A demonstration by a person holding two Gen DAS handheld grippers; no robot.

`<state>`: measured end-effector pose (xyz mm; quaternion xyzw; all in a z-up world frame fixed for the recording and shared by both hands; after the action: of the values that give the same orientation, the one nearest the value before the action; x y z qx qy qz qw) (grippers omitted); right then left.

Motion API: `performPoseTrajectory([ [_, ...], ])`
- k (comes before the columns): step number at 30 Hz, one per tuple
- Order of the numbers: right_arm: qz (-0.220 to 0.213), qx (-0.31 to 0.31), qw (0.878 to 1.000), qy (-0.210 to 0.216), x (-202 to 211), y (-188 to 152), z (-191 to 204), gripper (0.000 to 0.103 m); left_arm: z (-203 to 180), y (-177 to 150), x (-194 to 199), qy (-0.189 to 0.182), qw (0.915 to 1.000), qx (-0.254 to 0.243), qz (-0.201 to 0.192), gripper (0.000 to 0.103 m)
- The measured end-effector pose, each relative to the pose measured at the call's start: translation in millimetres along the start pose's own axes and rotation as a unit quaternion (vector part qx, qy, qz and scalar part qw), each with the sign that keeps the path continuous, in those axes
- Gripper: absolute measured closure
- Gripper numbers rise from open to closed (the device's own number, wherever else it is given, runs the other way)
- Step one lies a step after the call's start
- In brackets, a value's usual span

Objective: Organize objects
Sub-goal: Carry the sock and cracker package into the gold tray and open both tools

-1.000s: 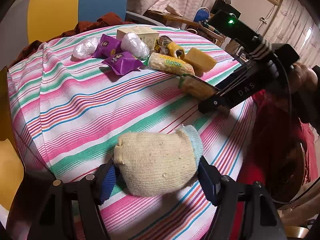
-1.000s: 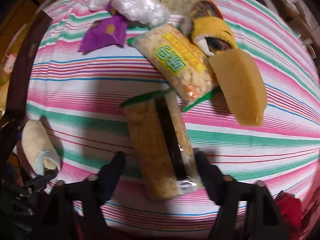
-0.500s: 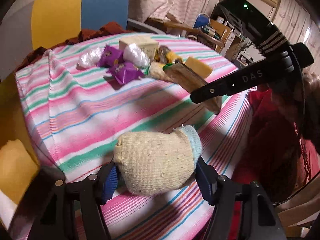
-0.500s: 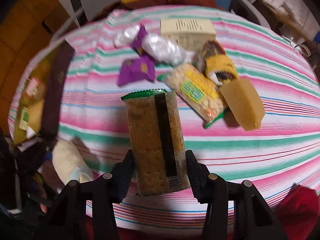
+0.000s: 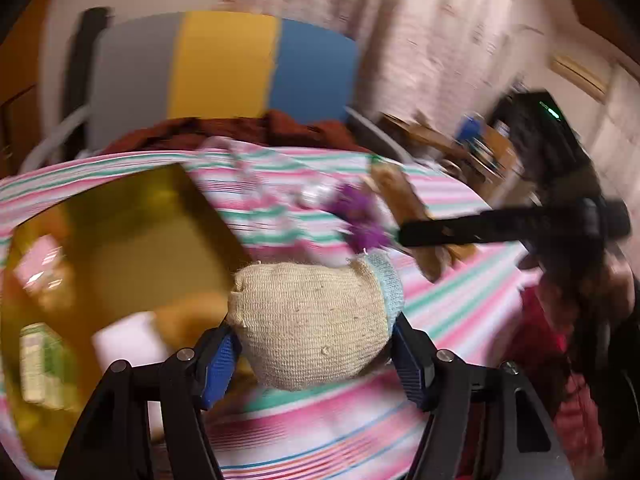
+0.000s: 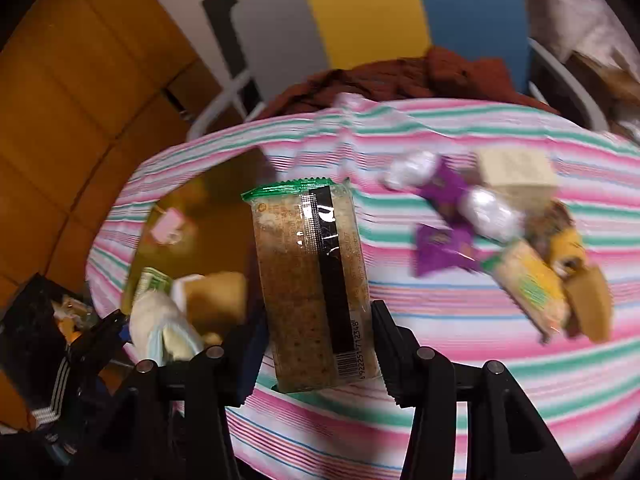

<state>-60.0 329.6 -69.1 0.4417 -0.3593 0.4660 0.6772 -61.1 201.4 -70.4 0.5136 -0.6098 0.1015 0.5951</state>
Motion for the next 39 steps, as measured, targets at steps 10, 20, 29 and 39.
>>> performPoseTrajectory([
  [10, 0.016, 0.061, 0.998, 0.025, -44.7, 38.7, 93.4, 0.053, 117.4, -24.5, 36.4, 0.077, 0.9894, 0.12, -0.029, 0.034],
  [20, 0.043, 0.089, 0.992, 0.082, -97.8, 60.4, 169.8, 0.034, 169.7, -66.9, 36.5, 0.12, 0.9767, 0.178, 0.001, 0.031],
  [29, 0.012, 0.122, 0.992, 0.035, -94.2, 40.8, 173.3, 0.012, 183.0, -74.5, 50.3, 0.133, 0.9726, 0.19, -0.012, 0.021],
  [39, -0.041, 0.13, 0.99, -0.031, -75.8, 29.0, 161.9, 0.002, 172.7, -63.1, 69.6, 0.172, 0.969, 0.175, -0.031, 0.019],
])
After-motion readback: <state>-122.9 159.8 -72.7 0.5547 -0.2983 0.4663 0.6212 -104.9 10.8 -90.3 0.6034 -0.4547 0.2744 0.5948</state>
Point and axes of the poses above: each gripper's, at about its wrist camera, not at the fingertips, and x roughly against the way its jaws point, z to its left, y to its top, the point moved 9 cm from there along -x, roughly the way its jaws point, and after that the axes turned 15 degrees about z, right-handed, at the moved point
